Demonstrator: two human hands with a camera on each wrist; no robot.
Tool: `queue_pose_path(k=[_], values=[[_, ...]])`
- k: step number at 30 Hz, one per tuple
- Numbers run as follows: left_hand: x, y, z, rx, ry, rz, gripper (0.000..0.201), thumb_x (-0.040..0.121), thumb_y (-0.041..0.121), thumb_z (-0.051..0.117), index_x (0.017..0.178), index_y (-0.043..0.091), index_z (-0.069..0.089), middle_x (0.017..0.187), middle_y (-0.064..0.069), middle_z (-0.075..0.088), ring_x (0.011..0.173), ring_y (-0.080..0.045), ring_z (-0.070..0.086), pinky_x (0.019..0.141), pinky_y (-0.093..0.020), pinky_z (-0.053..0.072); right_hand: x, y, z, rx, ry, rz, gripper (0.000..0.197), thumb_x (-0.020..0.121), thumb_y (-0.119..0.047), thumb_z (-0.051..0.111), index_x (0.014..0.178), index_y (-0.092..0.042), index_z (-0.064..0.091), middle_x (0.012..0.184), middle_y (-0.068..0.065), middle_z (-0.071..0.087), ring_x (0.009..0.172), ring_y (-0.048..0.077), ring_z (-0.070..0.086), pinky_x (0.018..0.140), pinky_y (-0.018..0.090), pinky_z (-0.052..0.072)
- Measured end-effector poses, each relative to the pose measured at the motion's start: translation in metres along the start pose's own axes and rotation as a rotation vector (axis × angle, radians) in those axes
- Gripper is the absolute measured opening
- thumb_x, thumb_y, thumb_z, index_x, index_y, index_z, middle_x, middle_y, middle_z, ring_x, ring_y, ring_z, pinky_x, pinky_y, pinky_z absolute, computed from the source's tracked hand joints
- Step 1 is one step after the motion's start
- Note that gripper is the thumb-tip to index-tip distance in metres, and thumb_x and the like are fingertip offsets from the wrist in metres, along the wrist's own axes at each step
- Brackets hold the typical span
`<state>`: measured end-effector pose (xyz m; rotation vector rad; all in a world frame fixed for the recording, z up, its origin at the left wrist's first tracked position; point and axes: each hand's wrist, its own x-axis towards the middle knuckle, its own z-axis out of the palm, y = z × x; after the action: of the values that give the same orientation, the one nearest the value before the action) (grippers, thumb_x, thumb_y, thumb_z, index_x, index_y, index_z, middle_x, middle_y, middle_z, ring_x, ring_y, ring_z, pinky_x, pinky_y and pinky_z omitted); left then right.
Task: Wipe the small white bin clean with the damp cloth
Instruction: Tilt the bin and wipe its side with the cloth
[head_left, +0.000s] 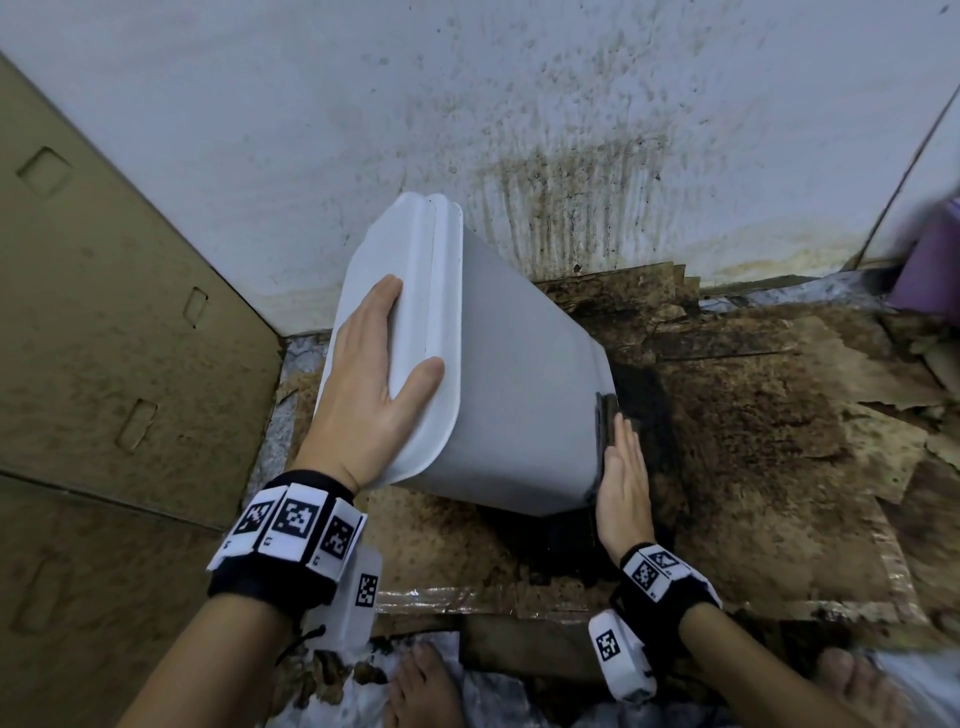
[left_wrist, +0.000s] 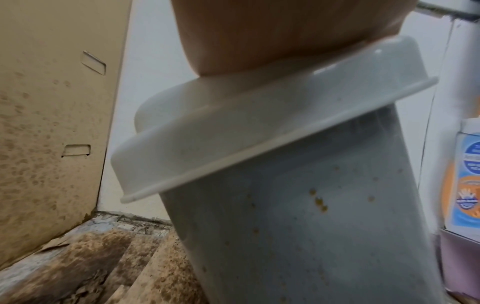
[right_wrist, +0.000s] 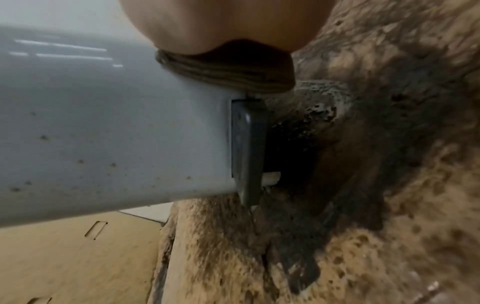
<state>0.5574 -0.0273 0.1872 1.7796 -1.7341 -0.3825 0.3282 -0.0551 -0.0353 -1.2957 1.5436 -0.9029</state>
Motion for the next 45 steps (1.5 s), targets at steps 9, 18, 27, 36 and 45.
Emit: queue_pose_path(k=[9,18,27,36,45], values=[[0.001,0.003,0.002,0.018,0.003,0.009,0.087,0.087,0.059,0.040,0.159,0.015,0.021,0.165,0.002,0.023,0.150,-0.011,0.019,0.122,-0.031,0.015,-0.012,-0.071,0.019,0.023,-0.020,-0.016,0.068,0.094,-0.038,0.013,0.160,-0.024,0.014,0.167,-0.009,0.008,0.152,0.002,0.002,0.124,0.028,0.000],[0.003,0.003,0.004,0.068,0.013,0.024,0.086,0.089,0.060,0.039,0.160,0.015,0.019,0.166,0.003,0.021,0.151,-0.009,0.017,0.112,-0.003,0.005,-0.034,-0.161,0.022,0.065,-0.264,-0.284,0.054,0.108,-0.030,0.019,0.160,-0.029,0.004,0.167,-0.013,0.001,0.151,-0.002,-0.004,0.124,0.029,-0.001],[0.002,0.006,0.003,0.027,-0.002,0.012,0.087,0.087,0.060,0.040,0.160,0.017,0.020,0.166,0.005,0.021,0.150,-0.007,0.017,0.117,-0.014,0.010,-0.019,-0.094,0.012,-0.066,-0.099,-0.550,0.056,0.106,-0.037,0.018,0.159,-0.019,0.021,0.166,-0.010,0.018,0.152,0.004,0.013,0.125,0.034,0.014],[0.000,0.002,0.000,-0.010,-0.001,-0.016,0.087,0.086,0.060,0.041,0.159,0.019,0.021,0.164,0.007,0.023,0.148,-0.005,0.019,0.119,-0.027,0.015,-0.008,-0.029,0.002,-0.023,-0.054,-0.183,0.064,0.099,-0.054,0.013,0.158,-0.030,0.017,0.166,-0.015,0.011,0.146,-0.015,0.001,0.126,0.028,0.004],[0.001,0.004,0.001,-0.091,-0.011,-0.080,0.070,0.096,0.047,0.035,0.161,0.025,0.019,0.165,0.014,0.021,0.149,0.002,0.014,0.123,-0.028,0.012,-0.018,-0.067,0.015,0.004,-0.047,-0.062,0.063,0.098,-0.042,0.013,0.159,-0.026,0.013,0.167,-0.009,0.006,0.151,-0.002,0.000,0.124,0.026,-0.003]])
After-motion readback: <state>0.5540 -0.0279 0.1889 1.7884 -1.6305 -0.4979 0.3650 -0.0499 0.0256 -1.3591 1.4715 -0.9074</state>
